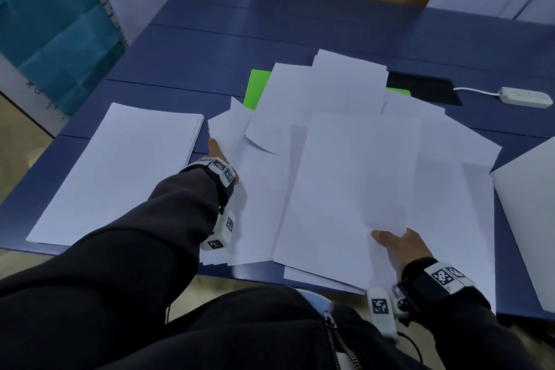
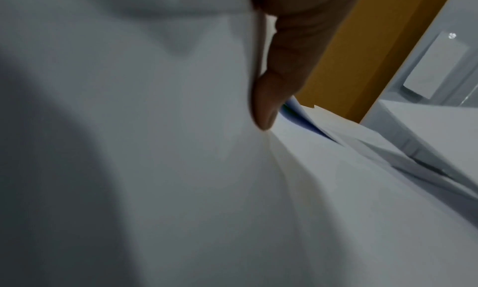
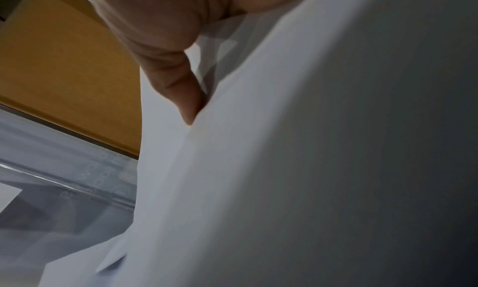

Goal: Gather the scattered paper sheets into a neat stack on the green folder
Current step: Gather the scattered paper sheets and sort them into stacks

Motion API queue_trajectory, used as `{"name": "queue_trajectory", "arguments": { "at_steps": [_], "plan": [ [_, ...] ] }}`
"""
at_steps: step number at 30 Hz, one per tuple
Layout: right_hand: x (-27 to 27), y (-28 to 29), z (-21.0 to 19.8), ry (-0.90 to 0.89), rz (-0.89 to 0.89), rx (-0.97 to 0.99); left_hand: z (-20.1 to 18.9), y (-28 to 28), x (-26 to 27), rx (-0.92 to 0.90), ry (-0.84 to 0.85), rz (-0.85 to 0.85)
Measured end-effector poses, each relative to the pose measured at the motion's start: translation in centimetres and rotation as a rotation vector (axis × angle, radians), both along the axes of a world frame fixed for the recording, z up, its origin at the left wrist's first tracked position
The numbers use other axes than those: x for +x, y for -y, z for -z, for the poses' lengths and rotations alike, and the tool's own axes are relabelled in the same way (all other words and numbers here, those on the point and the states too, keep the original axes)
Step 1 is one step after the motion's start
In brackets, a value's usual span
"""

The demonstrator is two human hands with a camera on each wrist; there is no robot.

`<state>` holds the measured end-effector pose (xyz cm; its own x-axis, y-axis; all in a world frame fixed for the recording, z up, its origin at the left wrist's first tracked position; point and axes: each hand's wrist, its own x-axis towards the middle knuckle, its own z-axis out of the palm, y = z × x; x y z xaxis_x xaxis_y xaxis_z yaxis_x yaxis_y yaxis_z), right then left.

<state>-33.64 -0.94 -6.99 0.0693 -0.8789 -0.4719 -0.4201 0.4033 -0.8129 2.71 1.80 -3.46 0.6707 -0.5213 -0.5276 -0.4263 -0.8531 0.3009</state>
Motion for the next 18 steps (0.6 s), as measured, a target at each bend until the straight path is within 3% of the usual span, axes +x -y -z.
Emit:
{"name": "queue_trajectory", "arguments": {
  "at_steps": [3, 11, 18],
  "plan": [
    [0.2, -0.1, -0.4, -0.014, 0.004, -0.006, 0.1, -0.1, 0.6, -0.021, -0.045, 0.007],
    [0.4, 0.0, -0.6, -0.084, 0.020, 0.016, 0.9, -1.9, 2.8, -0.420, -0.225, -0.192],
    [0.5, -0.1, -0.7, -0.122, 0.023, 0.044, 1.4, -3.2, 3.5, -0.305, -0.227, -0.289]
  ]
}}
